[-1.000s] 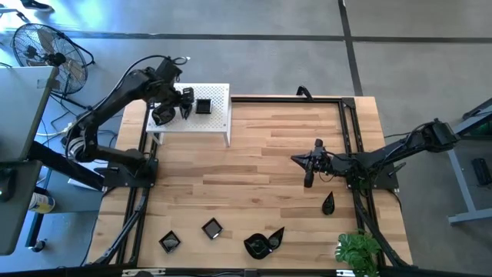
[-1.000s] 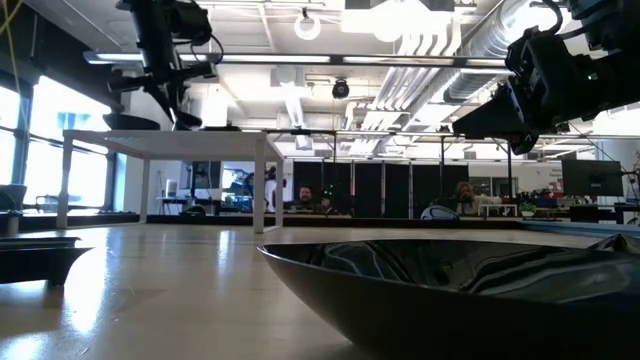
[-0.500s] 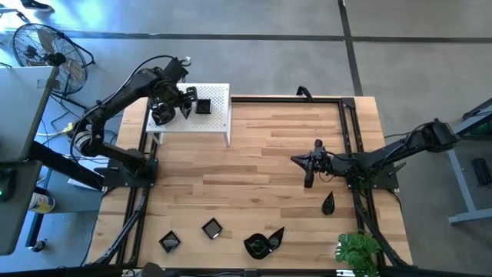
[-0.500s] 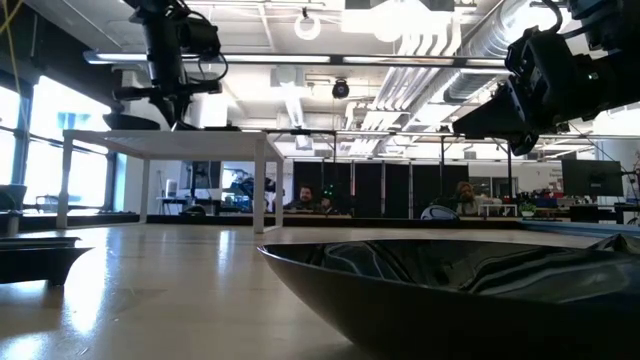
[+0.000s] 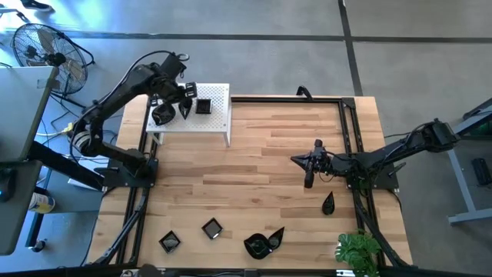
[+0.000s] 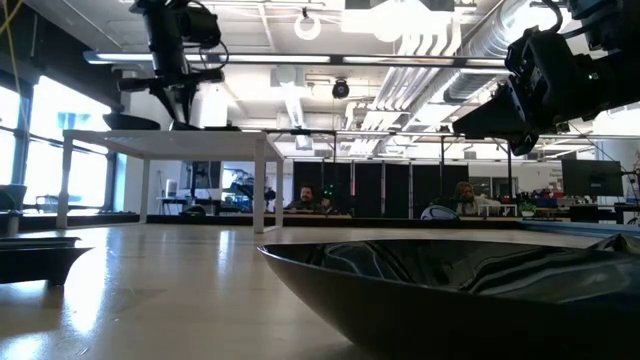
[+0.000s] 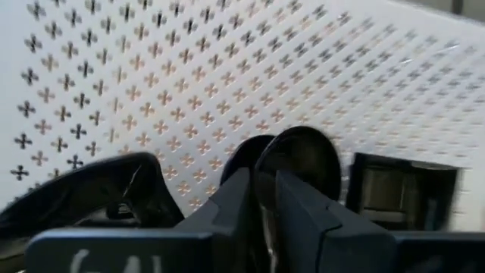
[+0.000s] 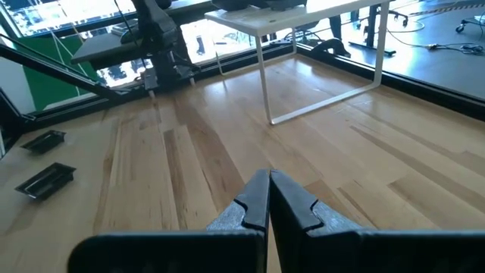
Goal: Pick & Place Mini shaped plates
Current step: Stack the top black drop shaped plate on top of the stacked black drop shaped plates on the shelf
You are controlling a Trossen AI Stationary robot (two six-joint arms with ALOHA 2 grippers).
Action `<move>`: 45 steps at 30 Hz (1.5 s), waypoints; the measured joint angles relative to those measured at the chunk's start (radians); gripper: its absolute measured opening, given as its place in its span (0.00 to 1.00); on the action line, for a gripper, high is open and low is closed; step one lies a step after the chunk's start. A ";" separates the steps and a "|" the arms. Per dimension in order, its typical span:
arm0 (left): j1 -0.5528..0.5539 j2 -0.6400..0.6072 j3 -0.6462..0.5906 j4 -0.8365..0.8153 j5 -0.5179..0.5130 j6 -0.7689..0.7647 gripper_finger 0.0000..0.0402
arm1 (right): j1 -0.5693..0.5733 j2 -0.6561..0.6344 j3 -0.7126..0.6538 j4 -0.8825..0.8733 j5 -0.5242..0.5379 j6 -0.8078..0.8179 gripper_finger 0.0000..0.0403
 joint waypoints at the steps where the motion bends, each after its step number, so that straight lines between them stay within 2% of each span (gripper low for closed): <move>1: 0.000 0.000 0.014 -0.003 -0.001 0.008 0.18 | 0.000 0.000 0.000 0.000 0.000 0.000 0.00; 9: 0.000 0.000 0.043 -0.063 -0.031 0.023 0.21 | 0.000 0.000 0.000 0.000 0.000 0.003 0.00; 14: -0.007 0.001 0.039 -0.008 0.030 0.073 0.21 | 0.000 0.000 0.000 0.000 0.000 0.002 0.00; 21: -0.024 0.001 0.039 0.088 0.076 0.195 0.12 | 0.000 0.000 0.000 0.000 0.000 0.003 0.00; 27: -0.039 0.039 0.039 0.097 0.084 0.214 0.01 | 0.000 0.000 0.000 0.000 0.000 0.002 0.00; 35: -0.038 0.086 0.039 0.098 0.069 0.236 0.00 | 0.000 0.000 0.000 0.000 0.000 0.000 0.00; 45: -0.037 0.087 0.039 0.083 0.033 0.251 0.00 | 0.000 0.000 0.000 -0.001 0.000 0.000 0.00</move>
